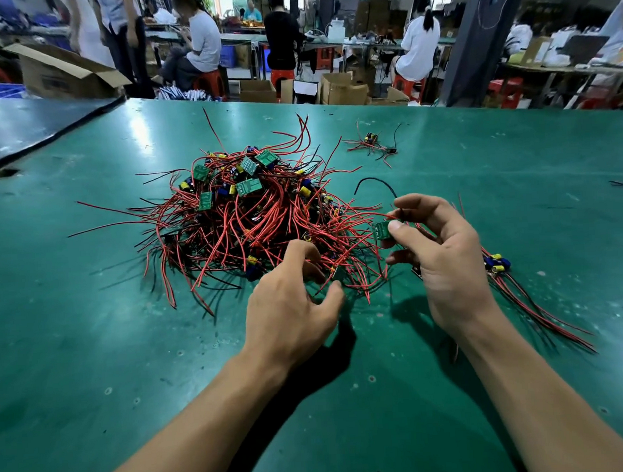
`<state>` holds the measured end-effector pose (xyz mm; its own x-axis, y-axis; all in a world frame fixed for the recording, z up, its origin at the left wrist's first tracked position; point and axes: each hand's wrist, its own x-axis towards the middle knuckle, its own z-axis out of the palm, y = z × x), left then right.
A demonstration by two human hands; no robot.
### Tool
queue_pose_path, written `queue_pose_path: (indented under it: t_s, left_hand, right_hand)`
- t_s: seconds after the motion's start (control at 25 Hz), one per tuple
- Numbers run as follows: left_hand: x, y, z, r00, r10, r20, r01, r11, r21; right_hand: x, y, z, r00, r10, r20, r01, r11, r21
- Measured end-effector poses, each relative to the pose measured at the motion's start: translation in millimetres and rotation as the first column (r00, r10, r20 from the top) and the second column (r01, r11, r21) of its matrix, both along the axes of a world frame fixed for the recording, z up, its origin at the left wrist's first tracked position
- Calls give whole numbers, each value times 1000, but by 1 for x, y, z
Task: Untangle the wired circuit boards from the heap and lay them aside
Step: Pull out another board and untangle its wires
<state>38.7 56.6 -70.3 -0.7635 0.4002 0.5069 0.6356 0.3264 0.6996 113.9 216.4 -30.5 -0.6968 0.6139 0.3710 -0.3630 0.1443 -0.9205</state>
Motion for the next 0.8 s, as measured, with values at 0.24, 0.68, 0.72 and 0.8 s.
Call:
queue_pose_path:
  t_s: [0.24, 0.68, 0.72, 0.8]
  left_hand:
    - [1, 2, 0, 1000, 3, 27, -5, 994, 108]
    - [-4, 3, -5, 992, -32, 123, 21, 995, 93]
    - [-4, 3, -5, 992, -42, 119, 30, 995, 99]
    - [-4, 2, -6, 993, -63, 96, 53, 994, 100]
  right_hand:
    - [0, -4, -2, 997, 40, 63, -46, 995, 87]
    - [-3, -8, -7, 990, -135, 46, 125, 976, 177]
    - [-2, -8, -7, 990, -135, 49, 123, 974, 190]
    - [-1, -9, -6, 993, -101, 56, 89, 977, 192]
